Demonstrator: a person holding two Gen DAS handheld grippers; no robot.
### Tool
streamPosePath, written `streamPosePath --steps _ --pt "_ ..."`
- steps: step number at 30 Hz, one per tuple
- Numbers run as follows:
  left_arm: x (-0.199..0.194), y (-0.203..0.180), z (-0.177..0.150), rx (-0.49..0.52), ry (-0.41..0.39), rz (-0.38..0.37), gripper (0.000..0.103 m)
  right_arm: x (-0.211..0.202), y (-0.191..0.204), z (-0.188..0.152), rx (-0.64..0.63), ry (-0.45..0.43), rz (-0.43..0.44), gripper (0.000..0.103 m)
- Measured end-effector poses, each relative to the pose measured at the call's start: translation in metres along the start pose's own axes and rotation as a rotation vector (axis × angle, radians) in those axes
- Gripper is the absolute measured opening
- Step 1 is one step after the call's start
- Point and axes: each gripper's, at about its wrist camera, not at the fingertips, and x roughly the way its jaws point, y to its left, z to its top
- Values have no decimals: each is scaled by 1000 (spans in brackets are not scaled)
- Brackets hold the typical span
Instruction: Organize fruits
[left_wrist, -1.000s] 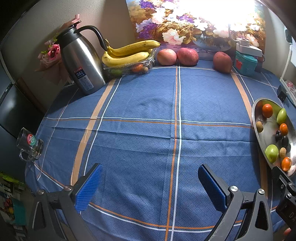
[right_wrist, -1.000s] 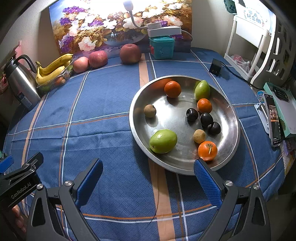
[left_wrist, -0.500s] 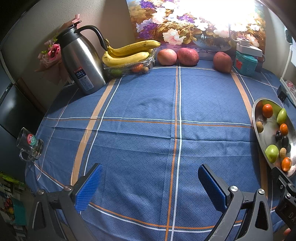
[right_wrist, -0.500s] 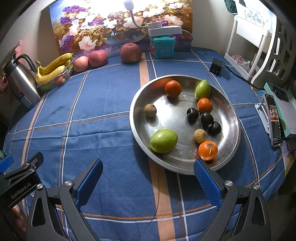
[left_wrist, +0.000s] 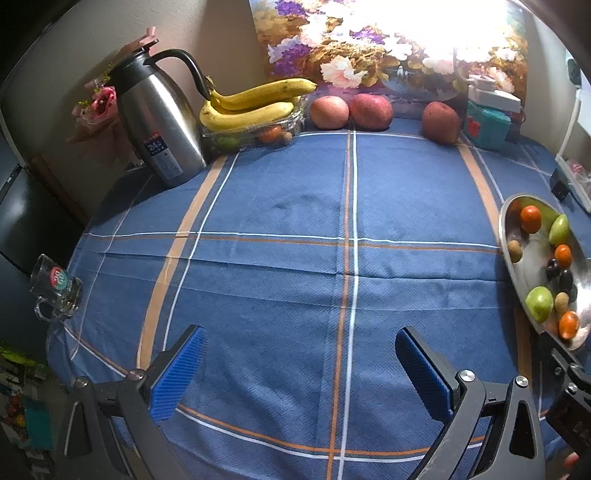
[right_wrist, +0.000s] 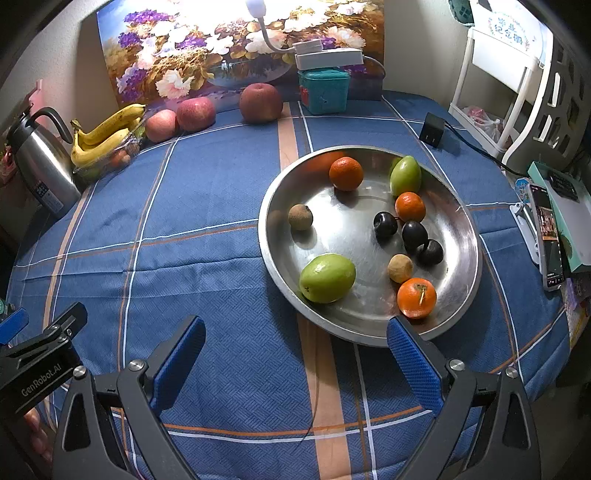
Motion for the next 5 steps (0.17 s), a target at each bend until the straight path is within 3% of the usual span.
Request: streamPosePath --steps 5 --pt "-4 0 1 -1 -24 5 103 0 0 0 0 1 1 99"
